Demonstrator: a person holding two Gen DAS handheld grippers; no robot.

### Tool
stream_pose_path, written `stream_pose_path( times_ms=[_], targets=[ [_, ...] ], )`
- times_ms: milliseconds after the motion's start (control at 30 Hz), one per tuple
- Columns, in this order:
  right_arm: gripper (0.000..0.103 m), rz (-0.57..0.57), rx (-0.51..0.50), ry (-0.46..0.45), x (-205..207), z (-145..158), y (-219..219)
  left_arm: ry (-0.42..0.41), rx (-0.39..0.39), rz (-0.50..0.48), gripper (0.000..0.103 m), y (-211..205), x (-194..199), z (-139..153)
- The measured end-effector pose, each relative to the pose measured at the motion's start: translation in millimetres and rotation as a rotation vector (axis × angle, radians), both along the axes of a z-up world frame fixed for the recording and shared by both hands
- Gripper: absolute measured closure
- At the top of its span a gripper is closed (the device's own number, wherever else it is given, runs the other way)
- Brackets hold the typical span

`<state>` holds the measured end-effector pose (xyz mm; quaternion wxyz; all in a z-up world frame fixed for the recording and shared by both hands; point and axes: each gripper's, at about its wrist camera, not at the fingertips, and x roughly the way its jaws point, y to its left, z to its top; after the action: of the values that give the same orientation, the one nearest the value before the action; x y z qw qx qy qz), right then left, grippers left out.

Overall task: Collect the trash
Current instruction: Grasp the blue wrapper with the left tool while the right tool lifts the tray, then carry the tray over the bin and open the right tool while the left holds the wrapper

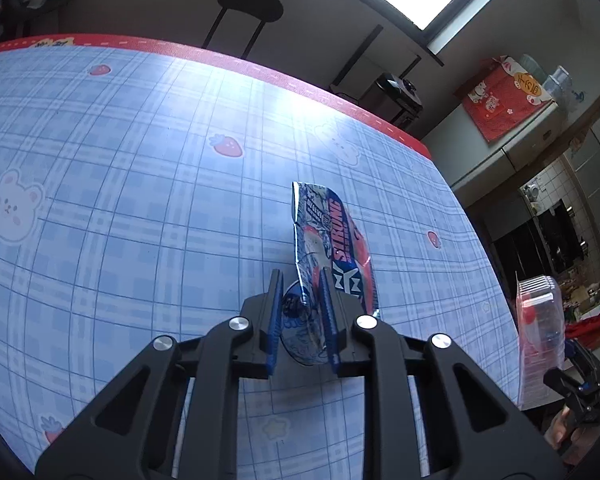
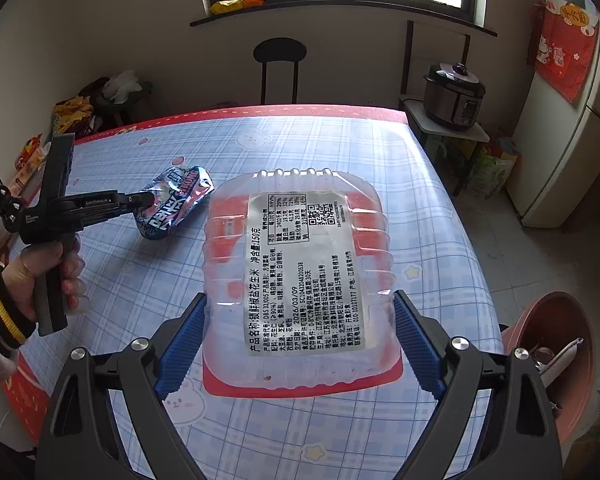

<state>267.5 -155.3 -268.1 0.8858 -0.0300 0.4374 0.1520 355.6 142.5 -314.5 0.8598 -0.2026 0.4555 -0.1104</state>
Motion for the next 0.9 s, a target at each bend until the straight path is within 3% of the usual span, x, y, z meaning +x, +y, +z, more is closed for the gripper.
stream_pose_path(
  times_ms=[167,467,900],
  targets=[
    [0.015,0.0,0.032,-0.023,-4,11,-3,-0.074,0.071,-0.048,0.083,-20,-27,30],
    [0.015,-0.043,0.087,-0.094,-25,37,-33,-0.202,0.119,-0.052,0.083,-39,-86,95],
    [0.015,-0.12,0.144,-0.156,-69,61,-97,-0.252,0.14,-0.024,0.083,-69,-159,161]
  ],
)
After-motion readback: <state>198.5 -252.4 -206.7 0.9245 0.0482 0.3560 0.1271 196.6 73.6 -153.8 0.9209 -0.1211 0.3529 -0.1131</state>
